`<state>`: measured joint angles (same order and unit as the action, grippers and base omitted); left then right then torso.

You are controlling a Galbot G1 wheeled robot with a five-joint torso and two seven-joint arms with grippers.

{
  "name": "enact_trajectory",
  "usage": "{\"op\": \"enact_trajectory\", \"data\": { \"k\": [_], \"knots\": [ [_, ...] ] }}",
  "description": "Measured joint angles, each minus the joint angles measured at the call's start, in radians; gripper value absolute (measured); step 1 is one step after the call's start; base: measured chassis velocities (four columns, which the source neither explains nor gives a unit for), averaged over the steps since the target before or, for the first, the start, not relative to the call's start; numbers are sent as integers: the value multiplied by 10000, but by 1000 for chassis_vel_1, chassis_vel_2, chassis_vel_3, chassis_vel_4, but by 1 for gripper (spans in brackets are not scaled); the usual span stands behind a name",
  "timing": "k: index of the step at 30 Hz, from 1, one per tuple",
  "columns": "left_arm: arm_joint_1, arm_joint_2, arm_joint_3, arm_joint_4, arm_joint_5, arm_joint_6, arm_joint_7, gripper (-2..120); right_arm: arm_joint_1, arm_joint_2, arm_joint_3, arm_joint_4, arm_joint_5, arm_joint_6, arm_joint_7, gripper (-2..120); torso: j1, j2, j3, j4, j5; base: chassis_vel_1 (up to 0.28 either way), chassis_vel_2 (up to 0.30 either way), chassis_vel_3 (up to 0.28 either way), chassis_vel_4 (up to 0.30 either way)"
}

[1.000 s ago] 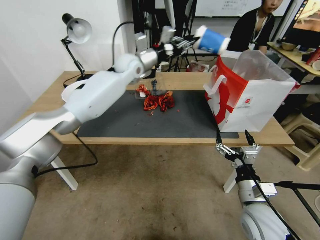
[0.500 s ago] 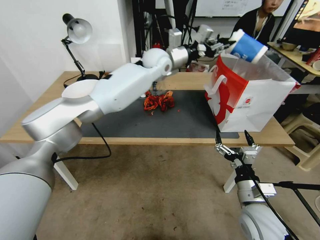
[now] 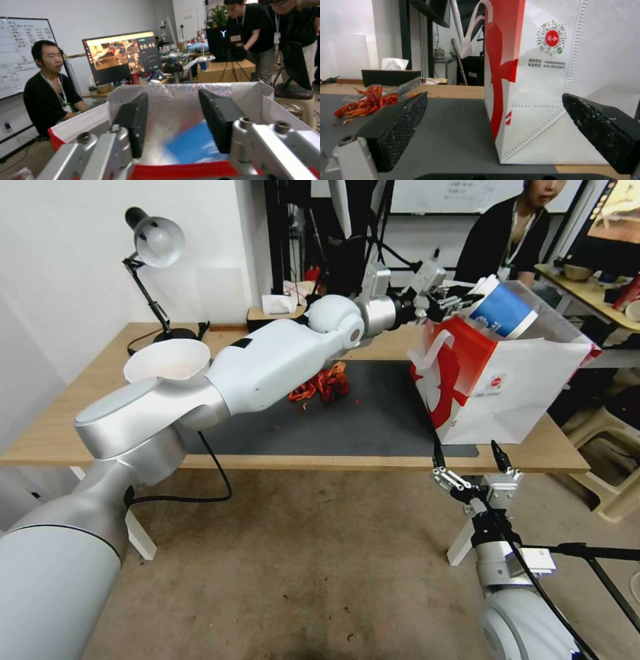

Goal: Pick up the trash from the table and place it into the takeout bag.

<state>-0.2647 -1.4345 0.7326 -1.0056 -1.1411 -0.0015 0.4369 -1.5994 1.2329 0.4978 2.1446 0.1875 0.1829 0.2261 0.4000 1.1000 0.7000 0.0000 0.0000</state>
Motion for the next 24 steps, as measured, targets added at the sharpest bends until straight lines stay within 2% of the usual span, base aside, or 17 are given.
{"op": "enact_trajectory", "data": {
  "k": [2,3,5,7,10,11,14,15,18,24],
  "knots": [
    [11,11,-33,-14,-6,-6,-8,52,1,-1,1,-1,0,0,0,100,1,0,0,1,-1,0,0,0,0],
    [11,11,-33,-14,-6,-6,-8,52,1,-1,1,-1,0,0,0,100,1,0,0,1,-1,0,0,0,0],
    [29,26,-103,-55,-17,-20,-26,64,4,-2,3,-3,0,0,0,100,0,0,0,1,-1,0,0,0,0],
    [37,34,-163,-81,-20,-21,-45,67,5,-2,4,-3,0,0,0,100,0,0,0,0,0,0,0,0,0],
    [104,141,-380,-197,-39,-22,-149,82,4,2,4,-3,1,0,0,100,0,0,0,-2,0,0,0,0,0],
    [104,141,-380,-197,-39,-22,-149,82,4,2,4,-3,1,0,0,100,0,0,0,-2,0,0,0,0,0],
    [259,482,-642,-414,-61,-23,-285,95,5,5,4,-2,2,-3,1,100,0,0,0,-1,0,0,0,0,0],
    [259,482,-642,-414,-61,-23,-285,95,5,5,4,-2,2,-3,1,100,0,0,0,-1,0,0,0,0,0],
    [552,1028,-1038,-608,-59,-41,-397,99,5,-12,25,19,14,-16,2,100,0,0,0,2,-2,0,0,0,0],
    [1022,1675,-1639,-776,24,-82,-510,100,-22,-16,59,59,22,-29,13,100,0,0,0,0,-3,0,0,0,0]
  ]
}}
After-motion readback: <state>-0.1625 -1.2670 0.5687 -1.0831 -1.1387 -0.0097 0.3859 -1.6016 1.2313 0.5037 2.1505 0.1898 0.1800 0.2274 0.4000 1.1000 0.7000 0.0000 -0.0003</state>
